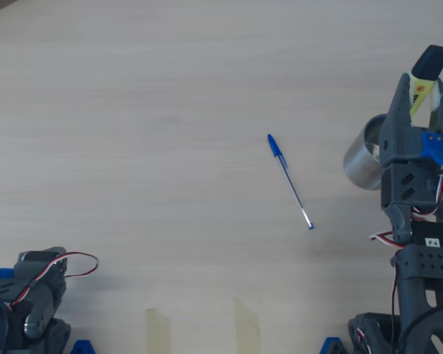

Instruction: Grab the yellow pen and put it in the silver cup.

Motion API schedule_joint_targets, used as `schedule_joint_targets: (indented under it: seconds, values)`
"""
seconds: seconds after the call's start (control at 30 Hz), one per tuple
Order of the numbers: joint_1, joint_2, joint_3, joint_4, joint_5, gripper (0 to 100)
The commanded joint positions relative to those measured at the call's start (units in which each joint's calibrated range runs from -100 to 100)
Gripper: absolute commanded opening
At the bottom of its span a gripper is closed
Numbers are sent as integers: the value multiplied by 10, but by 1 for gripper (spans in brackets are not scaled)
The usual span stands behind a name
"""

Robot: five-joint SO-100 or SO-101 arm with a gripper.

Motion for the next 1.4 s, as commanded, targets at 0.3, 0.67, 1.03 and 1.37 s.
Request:
schedule_joint_targets:
  seconds: [0.3, 0.67, 1.03, 1.37]
  values:
    - [2, 96, 48, -256, 1, 2]
    - [5, 182, 27, -257, 1, 2]
    - [13, 242, 13, -255, 3, 2]
    - [14, 257, 20, -249, 5, 2]
